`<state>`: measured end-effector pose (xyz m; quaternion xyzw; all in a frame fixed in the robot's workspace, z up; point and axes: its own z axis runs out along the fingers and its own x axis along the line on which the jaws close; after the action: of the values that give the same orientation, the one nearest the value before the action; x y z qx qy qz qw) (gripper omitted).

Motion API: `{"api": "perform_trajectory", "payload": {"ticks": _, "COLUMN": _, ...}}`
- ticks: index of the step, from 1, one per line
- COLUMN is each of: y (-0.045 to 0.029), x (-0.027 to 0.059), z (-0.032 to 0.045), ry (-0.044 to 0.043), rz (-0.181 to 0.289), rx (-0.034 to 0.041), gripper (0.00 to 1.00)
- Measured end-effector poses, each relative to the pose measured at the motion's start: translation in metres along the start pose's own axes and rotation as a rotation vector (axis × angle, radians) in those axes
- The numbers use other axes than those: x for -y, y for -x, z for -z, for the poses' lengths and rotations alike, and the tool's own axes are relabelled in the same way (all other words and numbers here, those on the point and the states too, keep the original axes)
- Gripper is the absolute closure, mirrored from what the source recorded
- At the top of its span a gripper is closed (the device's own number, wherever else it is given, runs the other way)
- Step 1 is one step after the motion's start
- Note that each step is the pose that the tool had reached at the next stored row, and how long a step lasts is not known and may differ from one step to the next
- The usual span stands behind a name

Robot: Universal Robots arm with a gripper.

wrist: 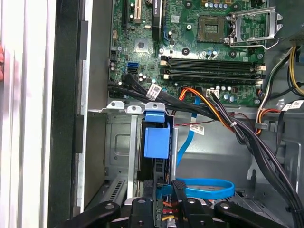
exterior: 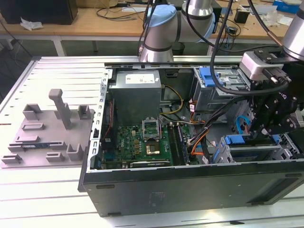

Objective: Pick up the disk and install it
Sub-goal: 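Insert the second disk wire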

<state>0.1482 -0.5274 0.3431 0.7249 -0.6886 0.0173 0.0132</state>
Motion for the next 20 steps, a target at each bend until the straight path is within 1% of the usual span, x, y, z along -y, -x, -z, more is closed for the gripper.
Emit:
{"api": "perform_trajectory", "payload": {"ticks": 2, "y": -0.0001, "x": 0.0, "z": 0.0022, "ry": -0.0003, "rz": 0.0, "rx": -0.0002, "gripper": 0.7}}
{"api": "perform_trajectory", "payload": {"ticks": 4, "y": -0.0002, "x": -0.0001, "z": 0.006, "ry": -0.0012, "rz": 0.0, "rx": -0.0002, "gripper": 0.7}}
{"api": "perform_trajectory", "payload": {"ticks": 7, "y": -0.0007, "x": -0.0005, "z": 0.0158, "ry": -0.0054, "rz": 0.0, "rx": -0.0003, "gripper": 0.7}}
{"api": "perform_trajectory", "payload": {"ticks": 9, "y": -0.0008, "x": -0.0029, "z": 0.0225, "ry": -0.0117, "rz": -0.001, "rx": -0.0009, "gripper": 0.7}}
{"api": "perform_trajectory", "payload": {"ticks": 11, "y": -0.0007, "x": -0.0064, "z": 0.0261, "ry": -0.0174, "rz": -0.001, "rx": -0.0016, "gripper": 0.7}}
{"api": "perform_trajectory", "payload": {"ticks": 12, "y": -0.0007, "x": -0.009, "z": 0.0285, "ry": -0.0224, "rz": -0.001, "rx": -0.0019, "gripper": 0.7}}
{"api": "perform_trajectory", "payload": {"ticks": 14, "y": -0.0006, "x": -0.0124, "z": 0.0311, "ry": -0.0289, "rz": -0.001, "rx": -0.0024, "gripper": 0.7}}
{"api": "perform_trajectory", "payload": {"ticks": 16, "y": -0.0004, "x": -0.0202, "z": 0.0338, "ry": -0.041, "rz": -0.002, "rx": -0.004, "gripper": 0.7}}
{"api": "perform_trajectory", "payload": {"ticks": 17, "y": -0.0002, "x": -0.0235, "z": 0.0345, "ry": -0.0461, "rz": -0.002, "rx": -0.0048, "gripper": 0.72}}
{"api": "perform_trajectory", "payload": {"ticks": 19, "y": 0.0001, "x": -0.0286, "z": 0.0351, "ry": -0.0555, "rz": -0.002, "rx": -0.007, "gripper": 0.85}}
{"api": "perform_trajectory", "payload": {"ticks": 20, "y": 0.0001, "x": -0.0292, "z": 0.0351, "ry": -0.0566, "rz": -0.002, "rx": -0.0082, "gripper": 0.89}}
